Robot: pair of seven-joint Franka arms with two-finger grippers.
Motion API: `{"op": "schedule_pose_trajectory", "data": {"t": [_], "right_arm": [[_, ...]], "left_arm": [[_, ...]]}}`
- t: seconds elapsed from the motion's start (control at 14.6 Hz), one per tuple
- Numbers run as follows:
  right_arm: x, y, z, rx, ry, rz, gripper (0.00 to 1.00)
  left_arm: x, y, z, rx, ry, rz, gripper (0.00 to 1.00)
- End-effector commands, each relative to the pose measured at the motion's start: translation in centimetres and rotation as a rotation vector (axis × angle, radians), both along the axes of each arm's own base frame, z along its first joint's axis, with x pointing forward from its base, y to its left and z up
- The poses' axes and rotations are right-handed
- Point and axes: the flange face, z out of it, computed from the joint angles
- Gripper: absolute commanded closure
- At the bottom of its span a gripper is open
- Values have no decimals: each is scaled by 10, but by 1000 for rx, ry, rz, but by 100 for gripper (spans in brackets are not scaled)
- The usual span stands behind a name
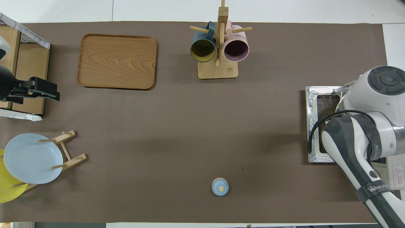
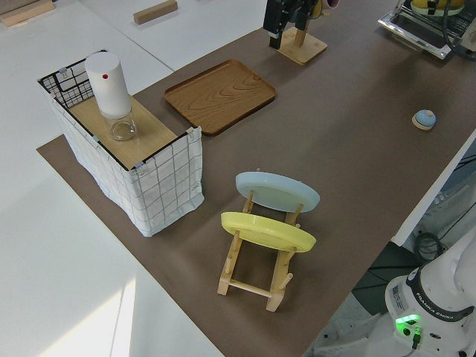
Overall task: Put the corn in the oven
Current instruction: 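Release the corn inside the oven and pull the right gripper out, then push the oven door shut with the right gripper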
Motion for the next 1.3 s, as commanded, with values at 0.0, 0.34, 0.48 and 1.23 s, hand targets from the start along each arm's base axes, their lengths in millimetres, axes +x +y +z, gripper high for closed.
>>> {"op": "schedule_pose_trajectory", "data": {"t": [0.0,0.34,0.48,1.23], "right_arm": [[-12,-16,-4,15,-15,29,100],[-19,-18,-12,59,-3,-7,100],[-20,-22,-11,63,-4,-10,72],[8,81,10,148,-65,-58,80]], "left_arm": [[-6,3,7,-12,13,-10,0],[-6,3,-1,-11,21,-7,0],[-7,1,-2,-10,26,-4,0],[-6,5,-2,-9,26,4,0]]}}
